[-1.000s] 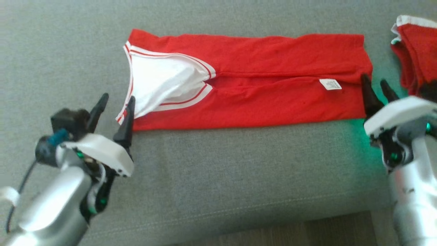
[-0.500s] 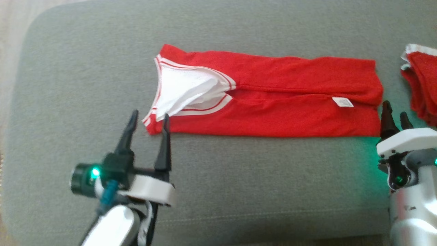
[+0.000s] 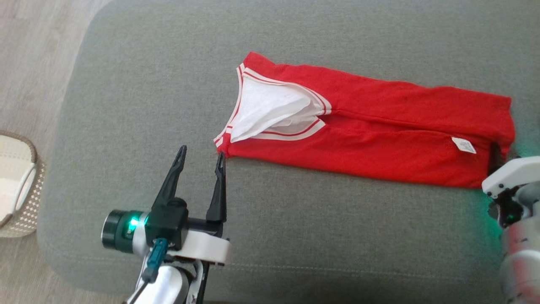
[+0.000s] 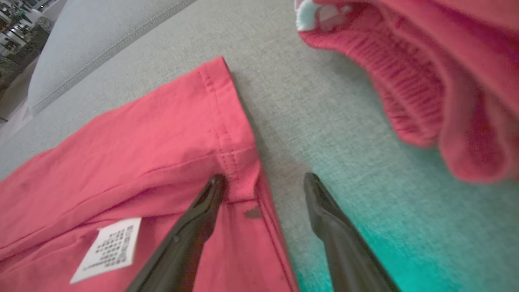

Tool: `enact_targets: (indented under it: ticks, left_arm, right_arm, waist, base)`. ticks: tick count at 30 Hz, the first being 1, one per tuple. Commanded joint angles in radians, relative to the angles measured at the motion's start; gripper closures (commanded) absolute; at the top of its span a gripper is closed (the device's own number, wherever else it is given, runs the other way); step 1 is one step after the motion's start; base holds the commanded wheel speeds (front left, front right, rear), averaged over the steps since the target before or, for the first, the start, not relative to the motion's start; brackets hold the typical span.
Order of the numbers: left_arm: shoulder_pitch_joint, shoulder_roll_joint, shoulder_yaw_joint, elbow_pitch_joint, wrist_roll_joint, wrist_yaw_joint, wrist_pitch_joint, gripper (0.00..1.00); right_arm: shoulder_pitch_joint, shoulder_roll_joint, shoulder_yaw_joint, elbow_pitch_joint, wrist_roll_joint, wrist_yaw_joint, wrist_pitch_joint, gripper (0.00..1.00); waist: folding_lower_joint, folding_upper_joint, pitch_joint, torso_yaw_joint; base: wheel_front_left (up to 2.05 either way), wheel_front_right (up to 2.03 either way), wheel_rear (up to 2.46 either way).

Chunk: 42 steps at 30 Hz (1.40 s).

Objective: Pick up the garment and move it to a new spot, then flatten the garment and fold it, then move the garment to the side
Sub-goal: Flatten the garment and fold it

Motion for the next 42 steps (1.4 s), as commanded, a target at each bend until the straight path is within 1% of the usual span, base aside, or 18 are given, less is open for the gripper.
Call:
enact_targets:
  ticks: [1, 2, 4, 5, 9, 10, 11, 13, 14, 17, 21, 25, 29, 33, 34, 36, 39, 42]
  left_arm:
    - [-0.019, 0.001, 0.042, -0.026, 0.009, -0.003, -0.008, 0.00]
    - [-0.017, -0.003, 0.048, -0.024, 0.011, -0.008, -0.008, 0.00]
    - [-0.014, -0.010, 0.060, -0.021, 0.016, -0.018, -0.008, 0.00]
    - [-0.012, -0.013, 0.067, -0.020, 0.018, -0.022, -0.008, 0.00]
    - [-0.004, -0.026, 0.091, -0.020, 0.031, -0.034, -0.008, 0.00]
    - [-0.001, -0.029, 0.096, -0.020, 0.034, -0.037, -0.008, 0.00]
    - [0.001, -0.032, 0.100, -0.019, 0.037, -0.040, -0.008, 0.00]
    - [0.003, -0.037, 0.110, -0.017, 0.042, -0.048, -0.008, 0.00]
    - [0.005, -0.038, 0.114, -0.017, 0.044, -0.051, -0.008, 0.00]
    - [0.009, -0.043, 0.127, -0.016, 0.053, -0.061, -0.008, 0.00]
    - [0.015, -0.050, 0.142, -0.016, 0.062, -0.073, -0.008, 0.00]
    - [0.025, -0.055, 0.159, -0.018, 0.069, -0.080, -0.008, 0.00]
    - [0.038, -0.061, 0.170, -0.017, 0.075, -0.090, -0.008, 0.00]
    - [0.047, -0.067, 0.178, -0.016, 0.082, -0.100, -0.008, 0.00]
    - [0.050, -0.070, 0.182, -0.014, 0.085, -0.105, -0.008, 0.00]
    - [0.051, -0.072, 0.184, -0.014, 0.088, -0.109, -0.008, 0.00]
    - [0.055, -0.073, 0.189, -0.012, 0.092, -0.117, -0.008, 0.00]
    - [0.056, -0.077, 0.190, -0.004, 0.094, -0.126, -0.008, 0.00]
  right_arm:
    - [-0.030, 0.001, 0.013, 0.000, -0.015, 0.000, 0.015, 0.00]
    - [-0.033, 0.005, -0.003, 0.018, -0.030, 0.000, 0.028, 0.02]
    - [-0.038, 0.017, -0.028, 0.053, -0.050, 0.000, 0.060, 0.12]
    - [-0.041, 0.024, -0.031, 0.069, -0.058, 0.000, 0.077, 0.11]
    - [-0.042, 0.046, -0.021, 0.120, -0.067, 0.000, 0.123, 0.03]
    - [-0.040, 0.048, -0.015, 0.131, -0.069, 0.000, 0.133, 0.06]
    - [-0.037, 0.050, -0.008, 0.143, -0.069, 0.000, 0.145, 0.17]
    - [-0.038, 0.055, 0.016, 0.165, -0.066, 0.000, 0.170, 0.67]
    - [-0.039, 0.057, 0.028, 0.172, -0.061, 0.000, 0.178, 1.00]
    - [-0.041, 0.058, 0.063, 0.175, -0.043, 0.000, 0.173, 1.00]
    - [-0.051, 0.042, 0.115, 0.138, -0.020, 0.000, 0.120, 1.00]
    - [-0.073, 0.008, 0.176, 0.080, 0.017, 0.000, 0.089, 1.00]
    - [-0.092, -0.042, 0.244, -0.003, 0.061, 0.000, 0.099, 1.00]
    - [-0.099, -0.104, 0.296, -0.109, 0.113, 0.000, 0.153, 1.00]
    - [-0.095, -0.135, 0.312, -0.171, 0.131, 0.000, 0.188, 1.00]
    - [-0.087, -0.159, 0.324, -0.236, 0.146, 0.000, 0.230, 1.00]
    - [-0.071, -0.157, 0.345, -0.341, 0.175, 0.000, 0.299, 1.00]
    - [-0.045, -0.126, 0.381, -0.447, 0.209, 0.000, 0.369, 1.00]
  waist:
    - [0.0000, -0.0001, 0.002, 0.005]
    - [0.0000, -0.0001, 0.001, 0.007]
    - [0.0000, -0.0001, 0.000, 0.008]
    - [0.0000, -0.0001, -0.001, 0.008]
    - [0.0000, -0.0001, -0.006, -0.002]
    - [0.0000, -0.0001, -0.008, -0.006]
    - [0.0000, -0.0001, -0.010, -0.010]
    - [0.0000, -0.0001, -0.014, -0.018]
    - [0.0000, -0.0001, -0.017, -0.022]
    - [0.0000, -0.0001, -0.024, -0.035]
    - [0.0000, -0.0001, -0.035, -0.051]
    - [0.0000, -0.0001, -0.044, -0.074]
    - [0.0000, -0.0001, -0.054, -0.099]
    - [0.0000, -0.0001, -0.064, -0.116]
    - [0.0000, -0.0001, -0.069, -0.121]
    - [0.0000, -0.0001, -0.071, -0.123]
    - [0.0000, -0.0001, -0.075, -0.124]
    - [0.0000, -0.0001, -0.079, -0.117]
  base:
    - [0.00, 0.00, 0.00]
    - [0.00, 0.00, 0.00]
    - [0.00, 0.00, 0.00]
    - [0.00, 0.00, 0.00]
    - [0.00, 0.00, 0.00]
    - [0.00, 0.00, 0.00]
    - [0.00, 0.00, 0.00]
    - [0.00, 0.00, 0.00]
    - [0.00, 0.00, 0.00]
    - [0.00, 0.00, 0.00]
    - [0.00, 0.00, 0.00]
    - [0.00, 0.00, 0.00]
    - [0.00, 0.00, 0.00]
    - [0.00, 0.00, 0.00]
    - [0.00, 0.00, 0.00]
    - [0.00, 0.00, 0.00]
    - [0.00, 0.00, 0.00]
    - [0.00, 0.00, 0.00]
